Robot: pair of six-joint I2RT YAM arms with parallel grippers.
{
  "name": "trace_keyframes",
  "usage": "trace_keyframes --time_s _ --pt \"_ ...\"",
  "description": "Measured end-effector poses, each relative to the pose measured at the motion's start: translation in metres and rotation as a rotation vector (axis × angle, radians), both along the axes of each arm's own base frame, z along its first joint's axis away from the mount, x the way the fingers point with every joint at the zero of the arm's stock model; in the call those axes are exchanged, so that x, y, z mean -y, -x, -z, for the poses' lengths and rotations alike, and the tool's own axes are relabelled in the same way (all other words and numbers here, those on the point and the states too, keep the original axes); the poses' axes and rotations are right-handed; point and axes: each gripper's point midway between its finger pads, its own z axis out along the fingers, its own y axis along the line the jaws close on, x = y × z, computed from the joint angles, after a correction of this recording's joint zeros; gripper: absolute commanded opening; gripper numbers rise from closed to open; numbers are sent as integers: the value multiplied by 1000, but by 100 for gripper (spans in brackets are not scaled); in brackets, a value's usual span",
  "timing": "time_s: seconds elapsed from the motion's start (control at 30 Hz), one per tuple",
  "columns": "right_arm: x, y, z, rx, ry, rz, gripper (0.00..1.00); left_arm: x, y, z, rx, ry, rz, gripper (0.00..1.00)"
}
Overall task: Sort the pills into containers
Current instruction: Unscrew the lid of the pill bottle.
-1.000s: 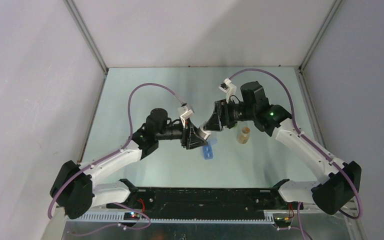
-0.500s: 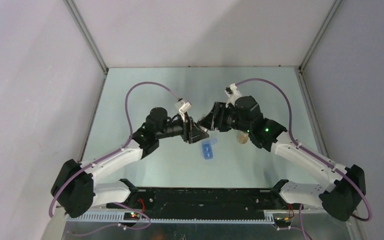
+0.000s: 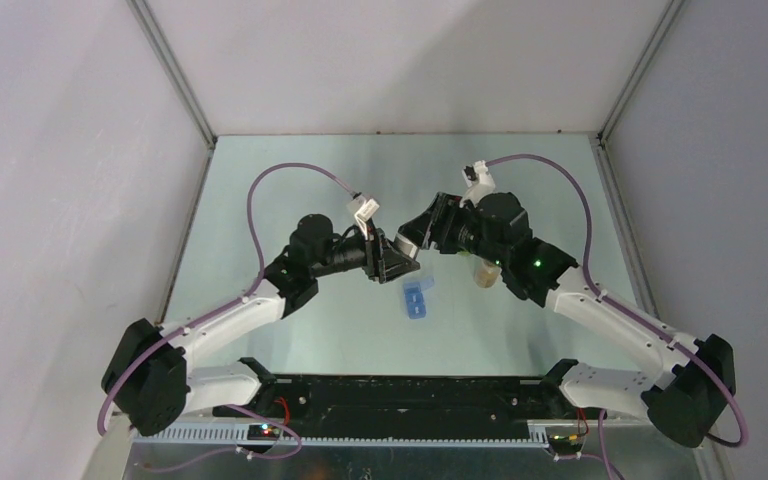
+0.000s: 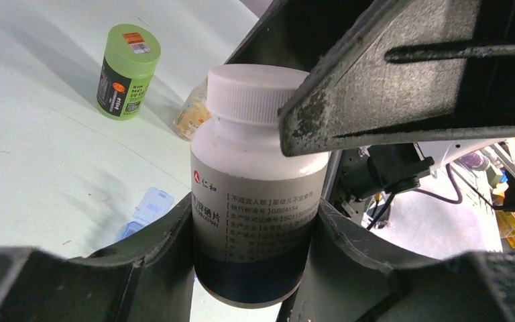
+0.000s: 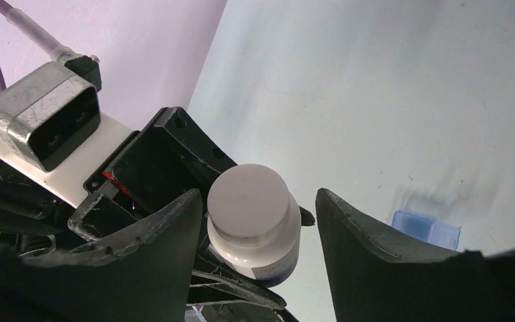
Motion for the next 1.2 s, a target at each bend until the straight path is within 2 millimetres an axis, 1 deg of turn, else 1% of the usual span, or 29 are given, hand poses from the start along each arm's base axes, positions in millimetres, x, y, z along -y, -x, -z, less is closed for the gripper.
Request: trace_keyframes --time_s 0.03,0.1,0.13,0.17,0.2,0.23,0.27,0.3,0.33,0.37,0.4,0.47,0.57,0.67,0.83,0.87,0.9,0.93,0.97,1.03,1.07,1.2 --pt "0 -1 -2 9 -1 1 68 0 0 0 1 1 0 0" --pt "1 -1 -4 23 -1 1 61 0 0 -1 2 3 0 0" --pt "1 -1 -4 27 1 -1 50 0 1 -2 1 4 0 0" --pt "1 -1 -4 29 7 -5 45 0 1 -3 0 7 0 0" --pt "0 0 -4 32 10 -13 35 -1 1 -3 -2 7 -2 0" --pt "0 1 -6 35 10 -26 31 -1 2 -3 -4 7 -2 0" --pt "0 1 -7 43 20 -36 24 -1 2 -3 -9 10 -1 0" --pt "0 2 -8 43 23 -47 21 -1 3 -5 -8 14 0 0" --pt "-1 3 -9 49 23 -60 15 -1 3 -7 -5 17 -1 0" --pt "0 3 -10 55 27 -68 11 -1 4 -8 -4 20 0 0" --pt "0 4 -11 62 31 -78 6 -2 5 -9 -4 23 2 0" --pt "2 6 -14 73 30 -108 0 -1 7 -11 -1 27 7 0" --pt "6 13 -20 96 20 -184 0 1 13 -16 -1 41 35 0" --pt "12 23 -29 139 5 -282 0 4 21 -25 14 60 80 0" --pt "18 48 -43 270 -2 -488 0 8 42 -39 41 105 194 0" --pt "19 54 -45 298 -3 -532 7 8 46 -42 44 112 219 0" --pt "20 59 -46 321 -4 -568 29 8 50 -44 48 119 242 0" --pt "21 63 -48 343 -6 -601 77 8 54 -46 53 124 259 0" --pt "22 66 -49 358 -7 -620 94 8 56 -47 58 127 269 0" --pt "24 65 -51 372 -2 -608 99 5 55 -49 59 125 255 0" --pt "25 63 -53 373 -1 -586 99 3 52 -48 62 117 235 0" --pt "29 47 -65 350 0 -392 99 -9 42 -41 88 52 142 0"
